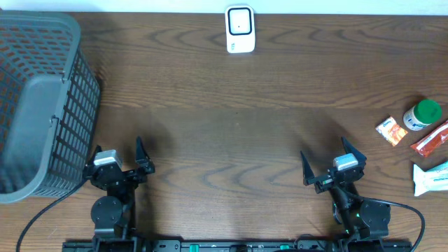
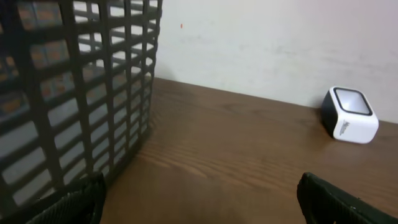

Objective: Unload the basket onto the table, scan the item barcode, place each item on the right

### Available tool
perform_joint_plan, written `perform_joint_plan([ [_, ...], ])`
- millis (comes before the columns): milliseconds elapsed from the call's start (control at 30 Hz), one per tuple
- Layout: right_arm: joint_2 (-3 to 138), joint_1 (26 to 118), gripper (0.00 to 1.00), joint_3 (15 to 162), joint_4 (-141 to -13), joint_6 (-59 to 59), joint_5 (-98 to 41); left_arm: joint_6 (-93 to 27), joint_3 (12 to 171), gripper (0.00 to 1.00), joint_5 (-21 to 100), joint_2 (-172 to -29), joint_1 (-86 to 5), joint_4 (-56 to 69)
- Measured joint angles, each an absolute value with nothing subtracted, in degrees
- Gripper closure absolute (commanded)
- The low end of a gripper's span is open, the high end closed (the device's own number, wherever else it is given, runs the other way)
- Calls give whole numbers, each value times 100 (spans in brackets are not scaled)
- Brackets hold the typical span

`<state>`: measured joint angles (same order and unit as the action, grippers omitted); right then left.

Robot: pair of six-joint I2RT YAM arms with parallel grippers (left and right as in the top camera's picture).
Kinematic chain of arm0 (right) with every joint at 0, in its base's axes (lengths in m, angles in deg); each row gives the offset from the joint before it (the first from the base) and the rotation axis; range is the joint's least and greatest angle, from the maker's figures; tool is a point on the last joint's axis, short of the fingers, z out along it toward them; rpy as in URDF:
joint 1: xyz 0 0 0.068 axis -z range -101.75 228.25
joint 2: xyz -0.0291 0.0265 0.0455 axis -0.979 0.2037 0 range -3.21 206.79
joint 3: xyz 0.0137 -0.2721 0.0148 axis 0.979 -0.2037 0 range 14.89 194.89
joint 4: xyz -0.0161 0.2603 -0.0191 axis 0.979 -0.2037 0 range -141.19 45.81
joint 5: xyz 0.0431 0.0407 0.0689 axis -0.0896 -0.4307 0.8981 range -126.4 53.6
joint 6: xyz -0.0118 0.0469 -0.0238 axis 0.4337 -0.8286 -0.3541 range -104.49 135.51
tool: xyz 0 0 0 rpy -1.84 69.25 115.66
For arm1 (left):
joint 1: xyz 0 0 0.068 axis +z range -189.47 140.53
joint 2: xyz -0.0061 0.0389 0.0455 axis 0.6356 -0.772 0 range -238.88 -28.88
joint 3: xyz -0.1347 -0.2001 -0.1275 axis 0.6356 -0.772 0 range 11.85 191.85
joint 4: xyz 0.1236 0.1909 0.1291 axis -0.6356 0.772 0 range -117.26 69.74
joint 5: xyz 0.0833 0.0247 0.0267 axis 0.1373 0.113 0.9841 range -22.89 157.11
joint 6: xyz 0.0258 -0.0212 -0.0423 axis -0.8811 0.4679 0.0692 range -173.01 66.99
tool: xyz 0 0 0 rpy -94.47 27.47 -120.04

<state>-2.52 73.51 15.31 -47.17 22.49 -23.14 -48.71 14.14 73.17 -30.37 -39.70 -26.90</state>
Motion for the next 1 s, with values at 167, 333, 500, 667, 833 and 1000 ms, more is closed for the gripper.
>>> perform_joint_plan([
  [167, -252, 7351, 1, 1531, -4717, 2249, -2314, -4904, 1283, 2, 7298, -2961, -3970, -2708],
  [333, -252, 7351, 1, 1531, -4717, 2249, -2316, -5031, 1298, 2, 7274, -2956, -3970, -2620],
  [500, -252, 7349, 1, 1531, -4717, 2249, -2316, -5059, 1307, 2, 7232, -2954, -3970, -2603],
  [667, -252, 7351, 1, 1531, -4717, 2249, -2314, -5142, 1307, 2, 7210, -2956, -3970, -2601],
  [833, -252, 7351, 1, 1531, -4717, 2249, -2314, -5262, 1315, 2, 7125, -2954, -3970, -2577],
  [1000, -252, 7349, 1, 1531, -4717, 2249, -2316, -5308, 1318, 2, 7070, -2954, -3970, -2570],
])
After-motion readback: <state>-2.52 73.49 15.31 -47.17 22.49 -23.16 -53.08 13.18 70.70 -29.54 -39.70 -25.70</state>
